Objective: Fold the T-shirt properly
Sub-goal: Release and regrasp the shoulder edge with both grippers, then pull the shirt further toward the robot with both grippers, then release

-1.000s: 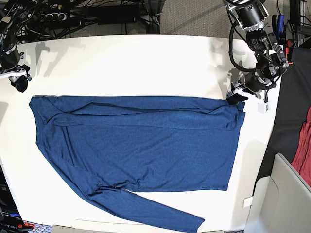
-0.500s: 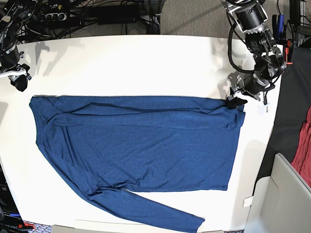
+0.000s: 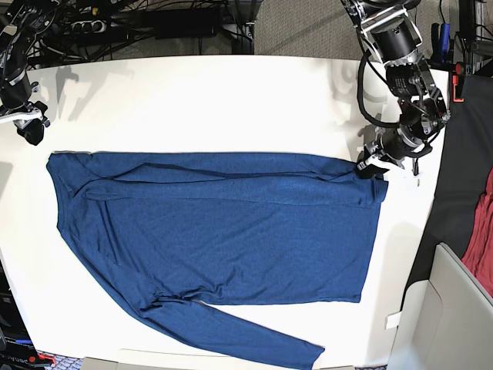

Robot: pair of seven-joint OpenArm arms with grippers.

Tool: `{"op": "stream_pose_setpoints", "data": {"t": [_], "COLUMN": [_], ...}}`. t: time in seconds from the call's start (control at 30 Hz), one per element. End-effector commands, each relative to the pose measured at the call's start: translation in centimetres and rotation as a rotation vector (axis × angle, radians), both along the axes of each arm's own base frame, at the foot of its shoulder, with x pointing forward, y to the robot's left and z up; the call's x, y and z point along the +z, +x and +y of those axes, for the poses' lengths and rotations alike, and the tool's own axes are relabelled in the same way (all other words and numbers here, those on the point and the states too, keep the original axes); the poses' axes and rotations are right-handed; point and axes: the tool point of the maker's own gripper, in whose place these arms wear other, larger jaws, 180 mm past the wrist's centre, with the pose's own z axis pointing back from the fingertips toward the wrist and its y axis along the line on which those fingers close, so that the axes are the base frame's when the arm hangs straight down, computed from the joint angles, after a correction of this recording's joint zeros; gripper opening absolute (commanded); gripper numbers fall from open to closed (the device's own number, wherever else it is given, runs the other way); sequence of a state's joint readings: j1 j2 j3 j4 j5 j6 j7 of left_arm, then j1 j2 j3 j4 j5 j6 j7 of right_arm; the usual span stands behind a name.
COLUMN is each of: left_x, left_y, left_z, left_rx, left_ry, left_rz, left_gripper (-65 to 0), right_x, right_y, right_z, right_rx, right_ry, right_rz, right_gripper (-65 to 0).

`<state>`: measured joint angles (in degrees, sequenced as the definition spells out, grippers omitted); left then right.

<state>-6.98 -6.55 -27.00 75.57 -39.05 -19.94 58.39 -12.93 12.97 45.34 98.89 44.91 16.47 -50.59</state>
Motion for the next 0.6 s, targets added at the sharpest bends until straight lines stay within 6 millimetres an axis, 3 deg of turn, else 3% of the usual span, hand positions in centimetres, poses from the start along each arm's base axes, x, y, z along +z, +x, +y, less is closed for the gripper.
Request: {"op": "stream_pose_setpoints", "data": {"t": [0.0, 0.2, 0.33, 0.57], "left_x": [0.9, 0.2, 1.2, 2.2], "left_y": [0.6, -0.6, -0.8, -1.0], "left_z": [0.5, 0.8, 1.1, 0.9], "left_rx": [-0.004, 0.000, -0.006, -0.031], "left_ry": [0.019, 0.027, 0.060, 0.078], "left_rz": [-0.022, 0.003, -0.025, -0.027], "left_gripper": [-64.9, -64.8, -64.8, -64.8], "right_x": [1.4, -0.4, -1.2, -1.8], "right_y": [0.7, 0.8, 1.6, 4.6], "right_z": [-0.4, -0.8, -1.1, -0.2], "right_rx": [0.006, -0.011, -0.025, -0.033], "right_ry": [-0.029, 0.024, 0.049, 0.024], "right_rz": [-0.043, -0.001, 0.026, 0.073], "right_gripper": [-47.1, -46.3, -42.5, -42.7]}}
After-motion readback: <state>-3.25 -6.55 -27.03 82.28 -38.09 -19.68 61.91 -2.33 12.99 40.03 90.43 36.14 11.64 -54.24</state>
